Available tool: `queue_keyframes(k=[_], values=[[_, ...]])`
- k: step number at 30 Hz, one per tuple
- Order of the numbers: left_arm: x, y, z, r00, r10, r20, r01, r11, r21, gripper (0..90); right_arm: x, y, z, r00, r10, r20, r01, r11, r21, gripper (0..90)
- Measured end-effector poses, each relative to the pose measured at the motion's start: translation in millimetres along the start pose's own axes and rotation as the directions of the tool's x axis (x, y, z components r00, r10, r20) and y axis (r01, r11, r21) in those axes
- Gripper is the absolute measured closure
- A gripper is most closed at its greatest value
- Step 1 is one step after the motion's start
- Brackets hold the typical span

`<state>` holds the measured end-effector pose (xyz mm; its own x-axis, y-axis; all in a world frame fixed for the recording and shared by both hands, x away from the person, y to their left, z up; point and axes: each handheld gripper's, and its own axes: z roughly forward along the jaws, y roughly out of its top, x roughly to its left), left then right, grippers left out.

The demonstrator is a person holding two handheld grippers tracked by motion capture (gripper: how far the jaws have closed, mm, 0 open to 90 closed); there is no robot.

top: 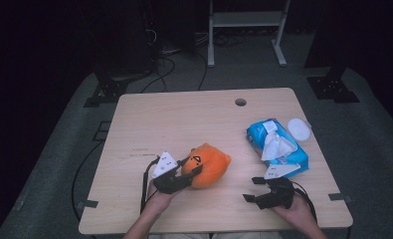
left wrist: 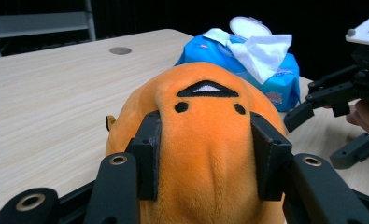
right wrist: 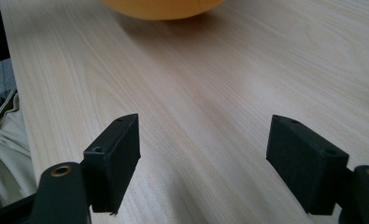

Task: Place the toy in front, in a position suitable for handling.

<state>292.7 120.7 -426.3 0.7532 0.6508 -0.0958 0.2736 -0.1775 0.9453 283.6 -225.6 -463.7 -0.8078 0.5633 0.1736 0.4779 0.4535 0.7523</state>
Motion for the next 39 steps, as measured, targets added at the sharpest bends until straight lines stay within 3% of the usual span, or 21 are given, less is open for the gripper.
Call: queue_keyframes(k=[14,24,30,33,35,37,39], values=[[-5.6,-5.4,11.1,0.9975,0.038,0.059,-0.04,0.9987,0.03,52.6,-1.6,0.3,-5.9,0.9998,0.005,0.019,-0.005,1.0,-0.025,24.9],[-4.1,-11.0,14.1,0.9963,0.031,0.08,-0.035,0.9982,0.048,50.7,1.2,3.5,-13.6,0.9986,-0.01,0.051,0.014,0.997,-0.073,25.2],[-4.9,-12.5,14.9,0.9952,0.048,0.085,-0.054,0.9963,0.067,38.5,1.1,4.9,-20.1,0.9949,-0.011,0.1,0.022,0.994,-0.11,25.3],[-5.8,-9.5,13.1,0.9954,0.063,0.071,-0.068,0.9949,0.074,21.2,-0.3,6.1,-25.5,0.9915,-0.01,0.13,0.028,0.991,-0.134,25.4],[-3.0,-7.2,9.7,0.9967,0.03,0.075,-0.035,0.9974,0.063,18.6,-1.1,7.7,-29.8,0.988,-0.016,0.153,0.039,0.988,-0.15,25.4],[-1.3,-5.8,6.0,0.9969,0.033,0.071,-0.036,0.9984,0.043,16.7,-1.4,9.7,-36.8,0.9784,-0.039,0.203,0.072,0.985,-0.155,25.5],[0.7,-4.8,3.3,0.9971,0.032,0.07,-0.035,0.9987,0.038,16.6,-3.0,10.0,-43.0,0.9738,-0.033,0.225,0.074,0.982,-0.174,25.5]])
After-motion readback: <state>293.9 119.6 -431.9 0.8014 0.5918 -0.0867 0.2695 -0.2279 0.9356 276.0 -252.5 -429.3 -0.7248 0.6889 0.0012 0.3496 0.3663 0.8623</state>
